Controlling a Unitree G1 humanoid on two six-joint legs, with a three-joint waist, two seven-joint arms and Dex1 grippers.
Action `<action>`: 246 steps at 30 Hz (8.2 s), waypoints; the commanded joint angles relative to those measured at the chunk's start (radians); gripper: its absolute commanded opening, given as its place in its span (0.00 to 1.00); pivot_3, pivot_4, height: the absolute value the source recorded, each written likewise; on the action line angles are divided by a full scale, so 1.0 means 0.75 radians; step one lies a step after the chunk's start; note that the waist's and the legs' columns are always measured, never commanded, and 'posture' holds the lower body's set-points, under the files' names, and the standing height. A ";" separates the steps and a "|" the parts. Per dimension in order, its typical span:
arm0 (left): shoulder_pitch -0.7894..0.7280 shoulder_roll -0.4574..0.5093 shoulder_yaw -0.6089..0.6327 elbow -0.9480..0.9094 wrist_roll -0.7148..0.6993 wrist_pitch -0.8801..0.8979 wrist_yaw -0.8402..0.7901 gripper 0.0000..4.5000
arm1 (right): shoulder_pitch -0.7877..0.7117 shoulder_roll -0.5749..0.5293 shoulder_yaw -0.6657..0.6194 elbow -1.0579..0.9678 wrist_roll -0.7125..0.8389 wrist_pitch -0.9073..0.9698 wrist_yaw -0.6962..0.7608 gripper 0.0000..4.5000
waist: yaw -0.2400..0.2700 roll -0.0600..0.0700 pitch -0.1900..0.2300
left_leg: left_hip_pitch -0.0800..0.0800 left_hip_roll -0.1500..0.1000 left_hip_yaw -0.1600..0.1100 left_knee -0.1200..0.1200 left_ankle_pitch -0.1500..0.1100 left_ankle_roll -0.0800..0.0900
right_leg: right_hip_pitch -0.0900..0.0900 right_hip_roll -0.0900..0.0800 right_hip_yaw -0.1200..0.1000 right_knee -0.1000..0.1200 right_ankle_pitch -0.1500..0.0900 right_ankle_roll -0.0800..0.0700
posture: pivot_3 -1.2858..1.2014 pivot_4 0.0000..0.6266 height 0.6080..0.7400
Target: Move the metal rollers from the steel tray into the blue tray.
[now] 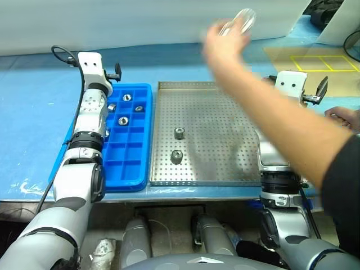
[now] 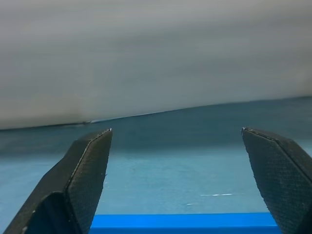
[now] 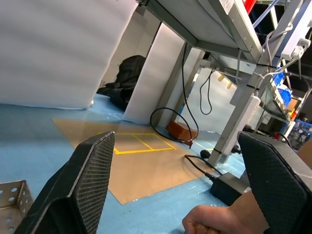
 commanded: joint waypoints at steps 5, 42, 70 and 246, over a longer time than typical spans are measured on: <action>0.052 -0.069 0.013 -0.147 -0.033 -0.002 0.012 1.00 | -0.080 -0.061 -0.015 0.008 -0.019 -0.044 0.020 0.92 | 0.003 0.000 0.000 | 0.000 0.000 0.000 0.001 0.000 0.000 | 0.000 0.000 0.000 0.000 0.000 0.000 | 0.36 0.24 1.00; 0.368 -0.012 0.062 -0.668 -0.094 0.291 -0.023 1.00 | -0.072 -0.040 0.040 0.110 -0.002 -0.056 0.138 0.92 | 0.032 0.000 0.000 | 0.001 0.001 0.000 -0.001 0.000 0.000 | 0.000 0.000 0.000 0.000 0.000 0.000 | 0.44 0.24 1.00; 0.319 -0.146 0.021 -0.462 -0.127 0.080 -0.176 1.00 | -0.030 -0.177 0.004 0.006 -0.044 0.029 0.219 0.92 | 0.014 0.000 0.000 | 0.001 0.000 0.000 0.000 -0.001 0.001 | 0.000 0.000 0.001 0.000 0.000 0.000 | 0.40 0.24 1.00; 0.231 0.056 -0.118 -0.597 -0.408 0.396 -1.250 1.00 | 0.099 -0.053 -0.022 0.056 0.400 -0.193 0.554 0.92 | 0.006 0.000 0.000 | 0.008 0.000 0.003 -0.004 0.000 0.000 | 0.004 -0.001 0.003 0.000 -0.003 -0.006 | 0.39 0.24 1.00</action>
